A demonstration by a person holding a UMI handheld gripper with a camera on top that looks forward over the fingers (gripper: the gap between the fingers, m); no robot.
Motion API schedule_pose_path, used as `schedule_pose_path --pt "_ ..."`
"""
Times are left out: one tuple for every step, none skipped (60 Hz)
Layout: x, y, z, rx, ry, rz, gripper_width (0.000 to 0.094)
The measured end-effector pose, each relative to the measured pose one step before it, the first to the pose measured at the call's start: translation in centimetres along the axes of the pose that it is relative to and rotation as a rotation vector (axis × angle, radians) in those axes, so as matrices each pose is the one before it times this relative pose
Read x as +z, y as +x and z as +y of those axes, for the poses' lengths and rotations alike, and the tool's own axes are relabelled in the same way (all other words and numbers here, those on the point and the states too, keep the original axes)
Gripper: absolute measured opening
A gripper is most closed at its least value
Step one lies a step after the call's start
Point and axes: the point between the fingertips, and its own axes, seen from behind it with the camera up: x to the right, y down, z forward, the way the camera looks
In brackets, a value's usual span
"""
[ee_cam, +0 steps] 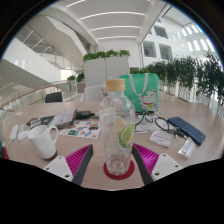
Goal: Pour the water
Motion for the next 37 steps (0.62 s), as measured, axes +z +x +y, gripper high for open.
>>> schedule_pose_path --pt "-0.396 -0.045 -0.181 0.0042 -0.0079 0.00304 0.0842" --pt "-0.834 -0.195 0.497 0.0035 -0.00141 0.00889 0.0837" --pt "-0.788 -0.075 0.192 0.0032 -0.00455 0.00857 0.0839" --pt "-0.815 -0.087 0.166 0.0027 -0.00458 0.00808 0.0839" --pt "-0.845 -0.131 0.1 0.0022 -0.00252 0.00684 0.0837" --pt "-0.886 -0.181 0.033 0.0027 -0.0004 0.00649 0.084" --pt "-0.933 -0.221 0.021 0.0036 0.00096 0.00571 0.084" --pt "-0.929 -0.127 -0.283 0.0038 -0.00142 0.00422 0.0841" --pt "-0.968 -0.358 0.05 0.0037 0.00094 0.00443 0.0841" --pt "-0.974 -0.308 0.016 0.003 0.00033 0.00433 0.0841" --pt "-0.977 -0.319 0.033 0.0004 -0.00028 0.00423 0.084" --pt "-1.001 -0.294 0.036 -0.0019 -0.00052 0.00539 0.084" --pt "-1.031 -0.319 -0.015 -0.0031 0.00085 0.00626 0.0842" --pt "-1.054 -0.279 -0.041 -0.0037 0.00228 0.00779 0.0843" --pt "-1.027 -0.251 -0.05 -0.0036 0.00287 0.00881 0.0841" --pt "-1.304 -0.305 -0.41 -0.0045 0.00064 0.01045 0.0843" --pt "-0.914 -0.162 -0.032 -0.0037 0.00337 0.00835 0.0842" --pt "-0.994 -0.187 -0.029 -0.0036 0.00235 0.00927 0.0841" --pt "-0.96 -0.191 -0.016 -0.002 0.00192 0.00903 0.084" --pt "-0.945 -0.217 -0.044 -0.0005 0.00134 0.00832 0.084" --pt "-0.97 -0.271 -0.014 0.0008 -0.00034 0.00661 0.0839" --pt "-0.936 -0.25 0.004 0.0015 -0.00172 0.00478 0.0838" --pt "-0.965 -0.31 0.027 0.0017 -0.00398 0.00274 0.0839" --pt "-1.273 -0.535 -0.008 0.0015 -0.00604 0.00221 0.0839" --pt "-0.957 -0.192 0.013 0.0018 -0.00715 0.00067 0.0838" --pt "-0.866 -0.278 -0.001 0.0005 -0.00518 0.00161 0.0838" --pt "-0.827 -0.235 -0.057 -0.0011 -0.00258 0.00269 0.0839" --pt "-0.815 -0.217 -0.117 -0.002 0.00024 0.00322 0.0843" --pt "-0.778 -0.194 -0.162 -0.0029 0.00284 0.00377 0.0842" --pt "-0.738 -0.174 -0.201 -0.0031 0.0039 0.00438 0.0842" --pt "-0.949 -0.252 -0.261 -0.0042 0.00461 0.0056 0.0843" --pt "-0.74 -0.225 -0.122 -0.0041 0.00365 0.00449 0.0842" --pt "-0.613 -0.127 -0.168 -0.0038 0.00205 0.00444 0.0841" --pt "-0.574 -0.132 -0.121 -0.0032 0.00031 0.00443 0.0842" --pt "-0.508 -0.127 -0.082 -0.0017 -0.00136 0.0033 0.0842" --pt "-0.488 -0.155 -0.066 -0.0014 -0.00304 0.00144 0.084" --pt "-0.465 -0.212 -0.019 -0.0006 -0.00324 -0.00121 0.0839"
